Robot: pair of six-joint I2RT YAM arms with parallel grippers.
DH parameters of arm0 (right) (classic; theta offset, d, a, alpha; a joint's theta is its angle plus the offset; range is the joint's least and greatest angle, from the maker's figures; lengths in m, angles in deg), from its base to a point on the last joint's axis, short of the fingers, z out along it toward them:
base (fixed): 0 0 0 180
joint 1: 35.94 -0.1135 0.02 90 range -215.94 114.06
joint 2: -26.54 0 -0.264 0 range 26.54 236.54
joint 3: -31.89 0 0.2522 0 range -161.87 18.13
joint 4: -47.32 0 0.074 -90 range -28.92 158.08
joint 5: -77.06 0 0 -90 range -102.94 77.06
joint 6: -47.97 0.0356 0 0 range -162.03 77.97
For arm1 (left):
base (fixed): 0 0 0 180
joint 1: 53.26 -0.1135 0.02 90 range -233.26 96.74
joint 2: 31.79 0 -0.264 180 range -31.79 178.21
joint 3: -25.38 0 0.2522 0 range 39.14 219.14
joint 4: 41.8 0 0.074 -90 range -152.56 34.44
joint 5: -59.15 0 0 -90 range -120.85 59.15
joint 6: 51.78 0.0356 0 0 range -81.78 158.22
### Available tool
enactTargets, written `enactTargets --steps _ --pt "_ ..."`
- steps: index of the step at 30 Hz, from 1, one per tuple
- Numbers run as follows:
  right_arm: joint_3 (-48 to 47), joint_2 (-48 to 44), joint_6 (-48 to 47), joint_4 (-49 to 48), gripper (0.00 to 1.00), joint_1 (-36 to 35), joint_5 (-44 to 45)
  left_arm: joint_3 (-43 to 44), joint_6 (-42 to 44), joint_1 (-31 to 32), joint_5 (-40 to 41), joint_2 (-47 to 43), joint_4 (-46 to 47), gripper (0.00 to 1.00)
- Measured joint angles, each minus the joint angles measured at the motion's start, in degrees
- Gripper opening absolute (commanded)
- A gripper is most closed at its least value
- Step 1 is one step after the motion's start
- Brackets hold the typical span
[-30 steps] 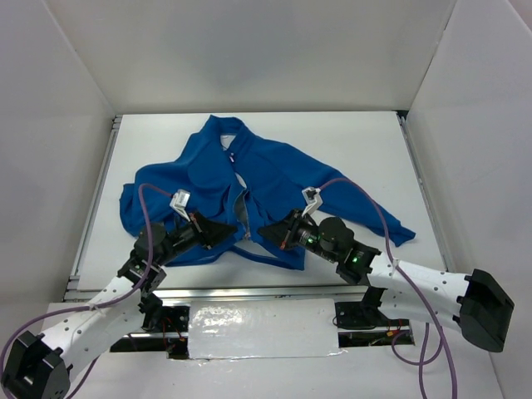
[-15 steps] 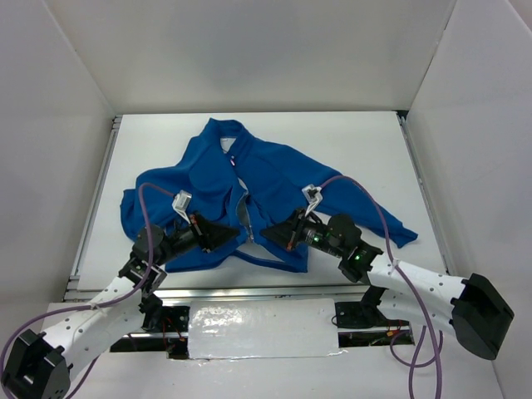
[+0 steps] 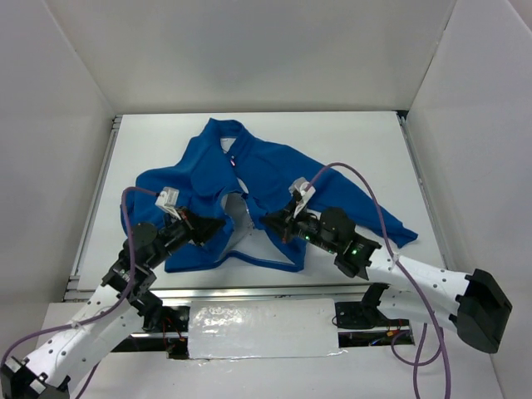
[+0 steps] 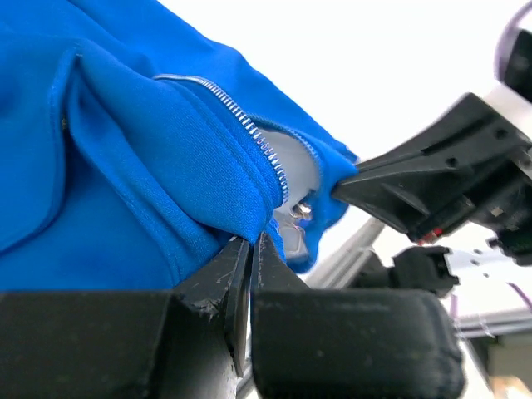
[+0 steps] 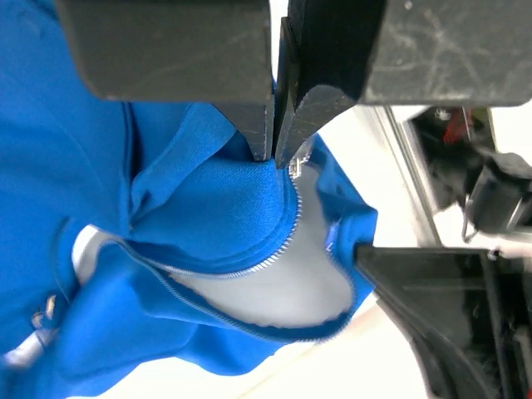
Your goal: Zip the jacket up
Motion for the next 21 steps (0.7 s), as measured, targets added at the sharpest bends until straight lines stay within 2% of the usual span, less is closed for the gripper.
enactTargets --steps 2,6,9,11,14,17,21 --pt "0.1 0.5 -4.3 -1.0 0.0 -0.9 0.2 1.5 1.6 0.0 2.1 -1.6 -3.6 0.0" --pt "-0.9 9.6 -12.7 -7.1 0.0 -6.0 16.0 3.3 3.8 0.0 6.1 -3.8 -9.3 0.0" --pt "2.5 10.7 -17.2 -9.6 0.0 -7.9 18.5 4.3 5.1 0.0 7.7 -3.7 -12.2 0.0" --pt "5.1 9.5 -20.6 -13.6 0.0 -8.5 19.6 4.9 6.2 0.0 8.8 -3.3 -14.1 0.0" --pt "4.5 13.1 -24.3 -22.8 0.0 -8.8 29.6 5.2 6.4 0.0 9.5 -2.9 -14.9 0.0" --pt "6.4 17.7 -24.1 -36.2 0.0 -8.4 33.7 5.2 6.4 0.0 9.8 -2.6 -15.2 0.0" --pt "12.7 17.7 -18.1 -43.0 0.0 -6.7 28.9 5.2 6.5 0.0 9.8 -2.3 -15.3 0.0"
